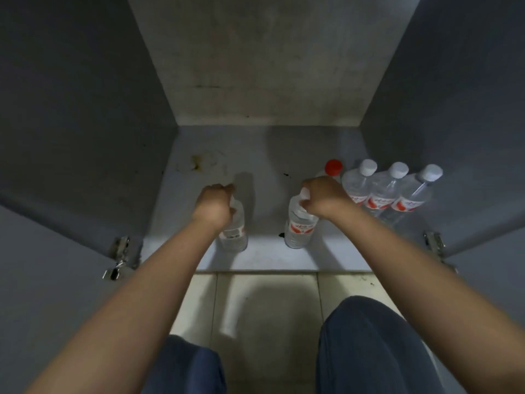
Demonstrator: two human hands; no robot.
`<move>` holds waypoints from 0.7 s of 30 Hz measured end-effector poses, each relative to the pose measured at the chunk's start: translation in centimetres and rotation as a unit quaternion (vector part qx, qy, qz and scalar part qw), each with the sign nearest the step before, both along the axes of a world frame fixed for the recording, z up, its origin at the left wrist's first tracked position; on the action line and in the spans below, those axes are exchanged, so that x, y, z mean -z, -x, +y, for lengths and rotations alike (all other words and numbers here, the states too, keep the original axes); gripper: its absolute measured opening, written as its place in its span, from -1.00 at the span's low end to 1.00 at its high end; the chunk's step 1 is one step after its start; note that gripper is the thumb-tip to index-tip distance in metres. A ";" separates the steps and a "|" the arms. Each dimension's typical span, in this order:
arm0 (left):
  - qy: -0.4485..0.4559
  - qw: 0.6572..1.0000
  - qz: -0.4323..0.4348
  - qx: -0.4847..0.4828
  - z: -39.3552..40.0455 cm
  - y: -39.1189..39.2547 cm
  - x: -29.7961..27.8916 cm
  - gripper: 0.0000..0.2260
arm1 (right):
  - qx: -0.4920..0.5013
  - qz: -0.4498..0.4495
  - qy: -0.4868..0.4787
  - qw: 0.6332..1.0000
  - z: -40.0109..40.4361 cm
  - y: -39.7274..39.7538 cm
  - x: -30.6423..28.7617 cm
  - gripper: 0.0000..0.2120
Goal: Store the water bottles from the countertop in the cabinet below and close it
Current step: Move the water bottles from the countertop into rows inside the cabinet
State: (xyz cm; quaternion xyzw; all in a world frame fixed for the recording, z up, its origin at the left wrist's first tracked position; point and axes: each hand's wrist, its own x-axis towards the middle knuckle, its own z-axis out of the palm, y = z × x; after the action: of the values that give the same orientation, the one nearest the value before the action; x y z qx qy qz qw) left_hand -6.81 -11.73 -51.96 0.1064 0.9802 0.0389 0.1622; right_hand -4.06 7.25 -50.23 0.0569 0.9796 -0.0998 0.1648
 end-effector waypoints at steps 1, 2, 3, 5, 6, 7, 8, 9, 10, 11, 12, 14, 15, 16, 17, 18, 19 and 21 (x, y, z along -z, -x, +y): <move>0.001 1.000 -0.007 0.008 -0.4 0.2 0.0 -0.51 | -0.003 0.000 -0.006 1.000 0.0 0.1 0.1 -0.73; 0.001 1.000 -0.011 0.015 -0.8 0.4 -0.1 -0.50 | -0.002 0.001 -0.009 1.000 0.1 0.1 0.2 -0.72; 0.002 1.000 -0.012 0.020 -1.2 0.5 -0.2 -0.50 | 0.001 0.002 -0.007 1.000 0.1 0.1 0.2 -0.71; -0.004 0.999 -0.015 0.034 -1.7 0.5 -0.3 -0.49 | 0.001 0.003 -0.002 1.000 0.2 0.0 0.2 -0.70; -0.011 0.999 -0.021 0.048 -1.8 0.5 -0.4 -0.49 | 0.000 0.003 -0.001 1.000 0.3 -0.1 0.2 -0.69; -0.020 0.997 -0.025 0.070 -1.9 0.4 -0.3 -0.50 | -0.002 0.001 0.000 1.000 0.4 -0.2 0.1 -0.69; -0.032 0.994 -0.027 0.097 -2.0 0.4 -0.3 -0.53 | -0.005 0.000 0.001 1.000 0.4 -0.3 0.1 -0.68; -0.048 0.991 -0.027 0.126 -2.1 0.5 -0.3 -0.57 | -0.007 0.000 0.004 1.000 0.5 -0.3 0.0 -0.68; -0.064 0.986 -0.028 0.152 -2.2 0.5 -0.4 -0.61 | -0.008 0.001 0.006 1.000 0.5 -0.4 0.0 -0.68; -0.075 0.982 -0.029 0.174 -2.3 0.6 -0.5 -0.62 | -0.009 0.001 0.006 1.000 0.5 -0.4 0.0 -0.68; -0.072 0.979 -0.033 0.190 -2.3 0.6 -0.4 -0.61 | -0.009 0.000 0.006 1.000 0.5 -0.4 -0.1 -0.68; -0.045 0.978 -0.037 0.200 -2.1 0.4 -0.3 -0.54 | -0.008 0.002 0.006 1.000 0.4 -0.6 0.0 -0.67; -0.033 0.980 -0.034 0.195 -2.0 0.3 -0.2 -0.50 | -0.007 0.004 0.004 1.000 0.4 -0.7 0.0 -0.67; -0.028 0.982 -0.033 0.185 -2.0 0.1 -0.1 -0.46 | -0.006 0.005 0.002 1.000 0.4 -0.7 0.0 -0.67; -0.025 0.984 -0.036 0.170 -2.0 -0.2 -0.1 -0.42 | -0.006 0.005 -0.001 1.000 0.4 -0.8 0.0 -0.67; -0.022 0.987 -0.034 0.153 -2.0 -0.6 -0.2 -0.41 | -0.009 0.004 -0.004 1.000 0.4 -0.9 0.0 -0.66; -0.019 0.991 -0.025 0.134 -2.1 -0.9 -0.2 -0.41 | -0.012 0.002 -0.006 1.000 0.4 -0.9 0.0 -0.64; -0.002 0.996 0.014 0.083 -1.9 -1.5 -0.2 -0.44 | -0.020 -0.006 -0.014 1.000 0.4 -1.1 0.1 -0.61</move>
State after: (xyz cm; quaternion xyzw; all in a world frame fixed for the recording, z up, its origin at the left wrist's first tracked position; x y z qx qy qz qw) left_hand -5.29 -13.63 -51.73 0.1878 0.9702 0.0256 0.1509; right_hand -2.98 7.64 -50.31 0.0399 0.9808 -0.0826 0.1723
